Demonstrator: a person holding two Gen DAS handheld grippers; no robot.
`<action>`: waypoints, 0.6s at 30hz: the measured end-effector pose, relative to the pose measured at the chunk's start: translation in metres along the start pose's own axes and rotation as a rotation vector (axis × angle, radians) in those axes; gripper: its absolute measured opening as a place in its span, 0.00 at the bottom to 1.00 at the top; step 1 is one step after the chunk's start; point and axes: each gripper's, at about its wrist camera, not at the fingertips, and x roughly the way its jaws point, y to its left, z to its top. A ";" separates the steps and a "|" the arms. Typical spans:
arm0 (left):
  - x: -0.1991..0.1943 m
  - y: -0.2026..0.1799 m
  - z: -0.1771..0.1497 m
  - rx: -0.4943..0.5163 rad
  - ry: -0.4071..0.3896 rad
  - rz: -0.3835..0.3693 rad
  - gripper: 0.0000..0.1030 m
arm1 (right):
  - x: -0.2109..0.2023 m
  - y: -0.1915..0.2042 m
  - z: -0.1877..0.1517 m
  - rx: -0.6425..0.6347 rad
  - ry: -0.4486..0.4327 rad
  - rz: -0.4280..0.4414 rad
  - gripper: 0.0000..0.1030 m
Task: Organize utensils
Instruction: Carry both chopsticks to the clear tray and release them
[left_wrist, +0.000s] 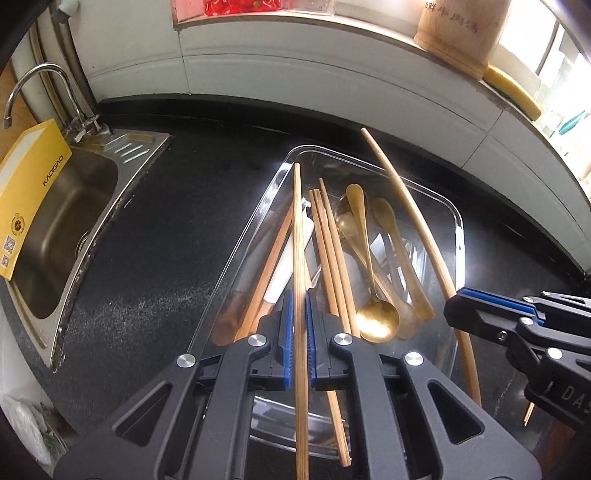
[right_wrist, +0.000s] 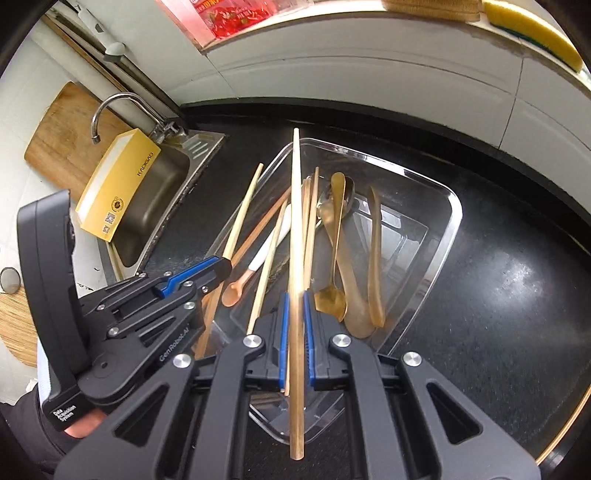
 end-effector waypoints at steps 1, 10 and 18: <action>0.002 0.000 0.001 -0.002 0.002 0.000 0.06 | 0.003 -0.001 0.002 0.001 0.003 0.001 0.08; 0.021 0.007 0.003 -0.029 0.043 -0.028 0.12 | 0.009 -0.022 0.020 0.070 -0.009 0.028 0.76; -0.023 0.038 0.003 -0.114 -0.065 -0.026 0.72 | -0.061 -0.053 0.018 0.099 -0.159 -0.035 0.76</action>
